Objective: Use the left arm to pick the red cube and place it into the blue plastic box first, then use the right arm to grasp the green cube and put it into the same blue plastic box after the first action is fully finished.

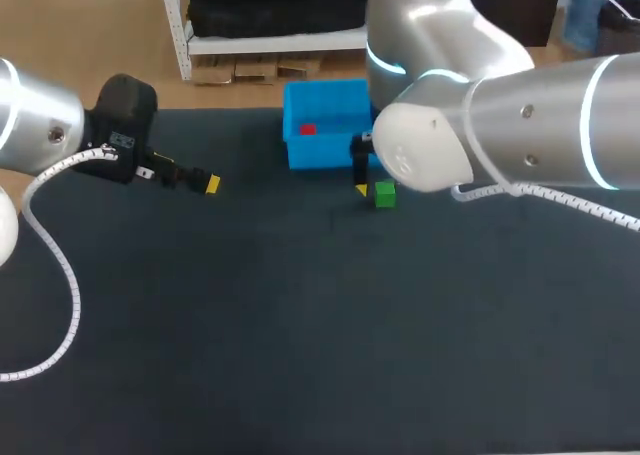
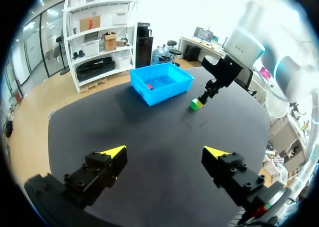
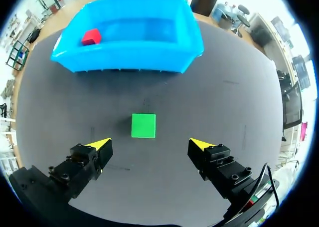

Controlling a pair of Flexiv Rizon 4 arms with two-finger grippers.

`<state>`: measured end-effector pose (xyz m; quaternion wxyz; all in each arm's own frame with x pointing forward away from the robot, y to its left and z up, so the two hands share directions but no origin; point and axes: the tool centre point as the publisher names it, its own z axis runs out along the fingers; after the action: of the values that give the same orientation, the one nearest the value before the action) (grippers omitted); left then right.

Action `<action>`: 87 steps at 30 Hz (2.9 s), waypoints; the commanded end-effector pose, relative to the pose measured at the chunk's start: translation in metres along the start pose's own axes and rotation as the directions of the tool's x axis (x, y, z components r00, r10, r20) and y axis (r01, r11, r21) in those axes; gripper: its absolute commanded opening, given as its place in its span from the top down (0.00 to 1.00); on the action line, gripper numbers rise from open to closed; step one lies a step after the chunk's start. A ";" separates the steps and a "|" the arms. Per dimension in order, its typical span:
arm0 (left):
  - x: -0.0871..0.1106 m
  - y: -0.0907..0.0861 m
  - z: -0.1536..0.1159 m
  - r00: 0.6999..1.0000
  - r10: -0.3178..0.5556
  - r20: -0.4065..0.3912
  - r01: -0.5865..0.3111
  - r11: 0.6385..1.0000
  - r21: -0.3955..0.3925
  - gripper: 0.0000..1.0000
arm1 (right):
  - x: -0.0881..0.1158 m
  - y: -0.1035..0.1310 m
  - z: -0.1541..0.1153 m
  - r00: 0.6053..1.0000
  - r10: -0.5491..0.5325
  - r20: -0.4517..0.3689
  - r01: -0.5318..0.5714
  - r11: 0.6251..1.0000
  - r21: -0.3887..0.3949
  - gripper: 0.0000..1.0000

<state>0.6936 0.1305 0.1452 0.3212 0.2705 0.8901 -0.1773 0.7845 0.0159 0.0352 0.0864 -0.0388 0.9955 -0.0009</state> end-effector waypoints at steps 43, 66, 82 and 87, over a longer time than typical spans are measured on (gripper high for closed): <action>0.001 0.002 0.000 1.000 0.003 0.007 -0.003 1.000 0.009 0.00 | -0.021 -0.003 0.047 1.000 -0.001 0.000 0.001 1.000 0.003 1.00; 0.001 0.002 0.000 1.000 0.003 0.007 -0.003 1.000 0.009 0.00 | -0.018 -0.015 -0.029 0.991 -0.003 0.133 0.007 1.000 -0.029 1.00; 0.001 0.002 0.000 1.000 0.003 0.007 -0.003 1.000 0.009 0.00 | -0.016 -0.014 -0.100 0.961 0.006 0.276 0.012 0.998 -0.063 1.00; 0.001 0.002 0.000 1.000 0.003 0.007 -0.003 1.000 0.009 0.00 | -0.018 -0.009 -0.102 0.943 -0.011 0.333 0.037 0.997 -0.071 1.00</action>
<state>0.6936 0.1305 0.1452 0.3213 0.2705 0.8901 -0.1773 0.7915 0.0093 0.1401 0.1792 -0.0566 0.9814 0.0401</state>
